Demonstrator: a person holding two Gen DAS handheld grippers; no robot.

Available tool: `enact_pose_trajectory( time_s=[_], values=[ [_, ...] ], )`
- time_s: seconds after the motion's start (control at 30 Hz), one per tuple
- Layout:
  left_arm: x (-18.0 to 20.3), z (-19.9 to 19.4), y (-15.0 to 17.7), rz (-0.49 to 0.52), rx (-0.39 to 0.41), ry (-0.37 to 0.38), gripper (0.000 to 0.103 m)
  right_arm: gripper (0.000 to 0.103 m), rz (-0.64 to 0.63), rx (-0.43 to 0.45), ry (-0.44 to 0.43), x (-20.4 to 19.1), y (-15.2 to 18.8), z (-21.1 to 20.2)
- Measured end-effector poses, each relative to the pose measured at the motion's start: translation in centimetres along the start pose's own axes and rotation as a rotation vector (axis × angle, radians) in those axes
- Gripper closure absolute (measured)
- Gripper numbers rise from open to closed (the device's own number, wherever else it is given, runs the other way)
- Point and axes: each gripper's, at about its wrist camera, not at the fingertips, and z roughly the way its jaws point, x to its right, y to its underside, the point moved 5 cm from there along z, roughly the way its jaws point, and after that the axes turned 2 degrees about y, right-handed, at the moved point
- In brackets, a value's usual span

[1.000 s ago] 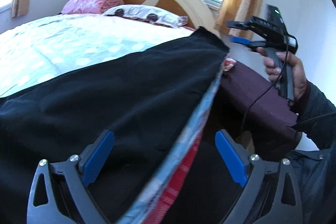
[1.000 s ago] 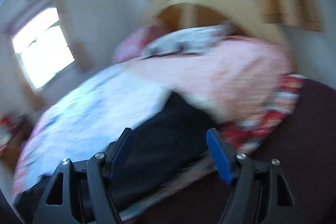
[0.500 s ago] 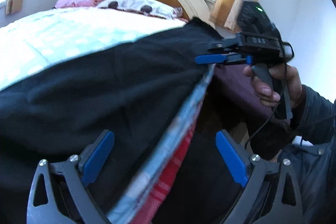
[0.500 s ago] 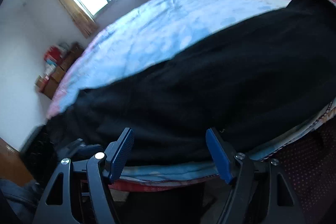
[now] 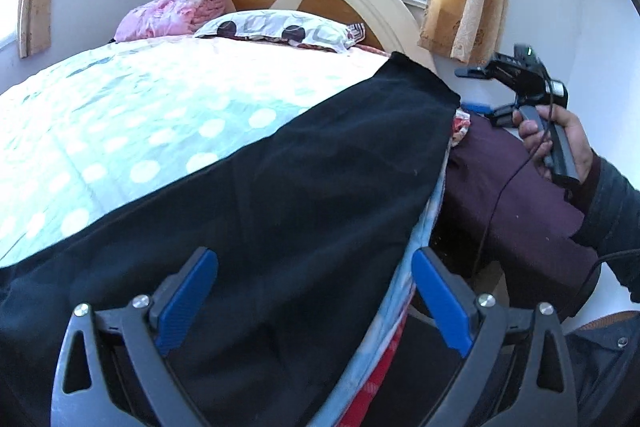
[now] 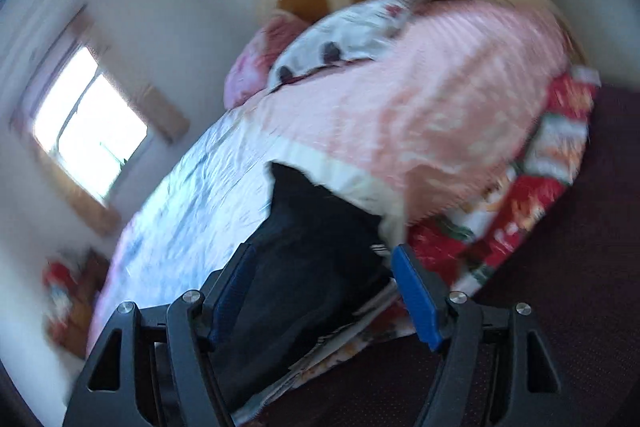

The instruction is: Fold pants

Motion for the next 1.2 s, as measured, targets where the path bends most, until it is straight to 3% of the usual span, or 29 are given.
enact_pose_trajectory(
  time_s=[0.1, 0.23, 0.4, 0.43, 0.5, 0.53, 0.63, 0.8, 1.0, 1.07, 1.2],
  values=[
    [0.0, 0.6, -0.3, 0.005, -0.009, 0.002, 0.003, 0.034, 0.102, -0.071, -0.084, 0.9, 1.5, 1.4],
    [0.1, 1.8, -0.3, 0.008, -0.049, -0.001, 0.003, 0.034, 0.109, -0.096, -0.047, 1.0, 3.1, 2.4],
    [0.1, 2.7, 0.9, -0.02, -0.082, 0.016, 0.003, 0.034, 0.137, -0.049, -0.02, 2.5, 2.6, 2.5],
    [0.0, 2.9, 1.3, -0.028, -0.088, 0.018, 0.003, 0.038, 0.145, -0.045, -0.023, 2.7, 2.5, 2.4],
    [0.1, 3.0, 1.6, -0.025, -0.083, 0.012, 0.003, 0.07, 0.144, -0.035, -0.038, 2.3, 2.5, 2.1],
    [0.2, 3.0, 1.6, -0.018, -0.082, 0.008, 0.003, 0.077, 0.124, -0.034, -0.037, 1.9, 2.6, 2.1],
    [0.4, 2.9, 1.7, -0.02, -0.081, 0.01, 0.003, 0.085, 0.098, -0.037, -0.034, 1.4, 2.8, 2.1],
    [0.1, 2.7, 1.5, -0.035, -0.079, 0.014, 0.003, 0.088, 0.047, 0.012, -0.023, 0.5, 2.5, 1.3],
    [0.1, 1.8, 0.4, -0.104, -0.032, 0.062, 0.003, 0.088, -0.185, 0.076, -0.027, -5.4, 3.0, -0.7],
    [0.2, 1.6, 0.0, -0.11, -0.021, 0.07, 0.003, 0.088, -0.247, 0.088, 0.029, -6.2, 3.3, -0.6],
    [0.2, 1.6, 0.2, -0.101, -0.024, 0.062, 0.003, 0.086, -0.149, 0.039, 0.104, -3.0, 2.8, 0.8]
  ],
)
